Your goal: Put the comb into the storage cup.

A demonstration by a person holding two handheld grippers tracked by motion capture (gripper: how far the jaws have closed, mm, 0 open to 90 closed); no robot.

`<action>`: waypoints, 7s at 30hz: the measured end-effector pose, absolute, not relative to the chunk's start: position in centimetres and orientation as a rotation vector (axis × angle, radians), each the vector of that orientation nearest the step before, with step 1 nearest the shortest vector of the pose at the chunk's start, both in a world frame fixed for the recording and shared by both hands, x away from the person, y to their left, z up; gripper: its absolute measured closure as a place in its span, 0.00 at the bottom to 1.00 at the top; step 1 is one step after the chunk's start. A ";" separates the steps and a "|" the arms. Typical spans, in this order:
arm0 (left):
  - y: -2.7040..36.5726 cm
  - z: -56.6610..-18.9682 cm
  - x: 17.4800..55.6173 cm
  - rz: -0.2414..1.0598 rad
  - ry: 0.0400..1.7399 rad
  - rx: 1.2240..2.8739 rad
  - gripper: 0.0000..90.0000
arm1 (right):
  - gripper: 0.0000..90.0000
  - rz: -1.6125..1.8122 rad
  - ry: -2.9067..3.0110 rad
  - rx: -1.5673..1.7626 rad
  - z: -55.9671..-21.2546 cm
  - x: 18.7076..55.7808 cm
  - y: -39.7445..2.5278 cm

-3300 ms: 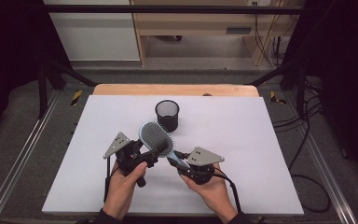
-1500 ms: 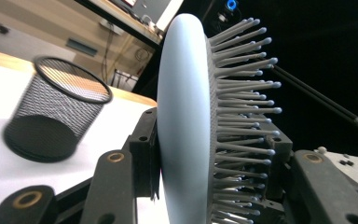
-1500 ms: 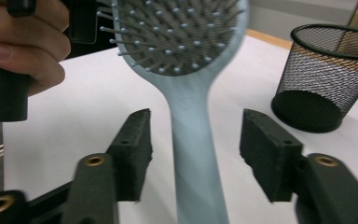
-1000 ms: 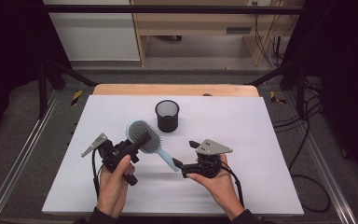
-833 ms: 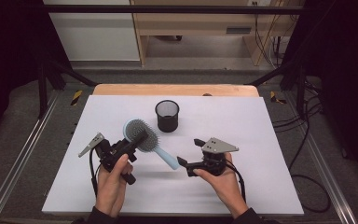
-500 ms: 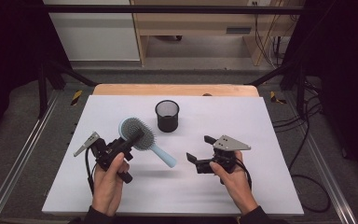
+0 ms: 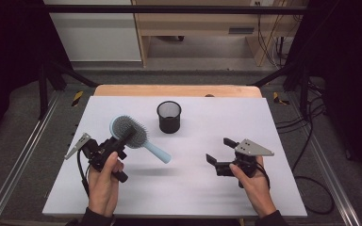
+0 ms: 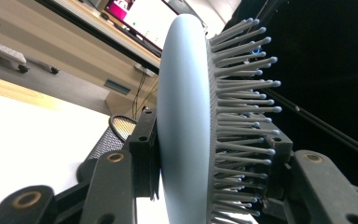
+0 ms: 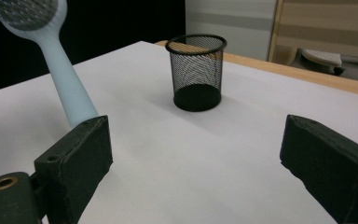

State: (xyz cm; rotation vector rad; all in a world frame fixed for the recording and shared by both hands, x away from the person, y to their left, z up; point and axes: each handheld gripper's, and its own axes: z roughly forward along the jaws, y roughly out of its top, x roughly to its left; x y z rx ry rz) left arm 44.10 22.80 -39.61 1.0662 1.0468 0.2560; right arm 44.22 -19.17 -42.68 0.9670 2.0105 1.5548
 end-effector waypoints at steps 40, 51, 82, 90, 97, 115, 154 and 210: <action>23.3 -36.8 45.5 0.305 1.017 1.053 0.57 | 0.06 1.516 1.919 0.933 -44.6 43.5 -21.5; 20.3 -33.5 48.6 0.335 0.989 1.125 0.57 | 0.07 1.577 1.846 1.007 -44.7 44.3 -21.4; 16.7 -29.4 54.3 0.464 0.929 1.196 0.57 | 0.06 1.411 2.005 0.878 -45.8 44.0 -18.7; 16.9 -29.1 55.2 0.506 0.941 1.179 0.57 | 0.06 1.408 1.993 0.867 -45.6 43.6 -18.5; 16.6 -28.7 55.9 0.544 0.928 1.194 0.57 | 0.06 1.405 1.997 0.872 -45.7 43.6 -18.5; 16.6 -29.5 56.9 0.565 0.936 1.217 0.57 | 0.07 1.410 1.976 0.882 -45.5 43.6 -18.7; 15.4 -30.8 59.3 0.600 0.945 1.277 0.57 | 0.06 1.433 1.965 0.905 -45.6 43.7 -19.0; 12.8 -35.8 60.3 0.635 0.964 1.450 0.56 | 0.06 1.434 1.987 0.890 -45.6 43.6 -18.8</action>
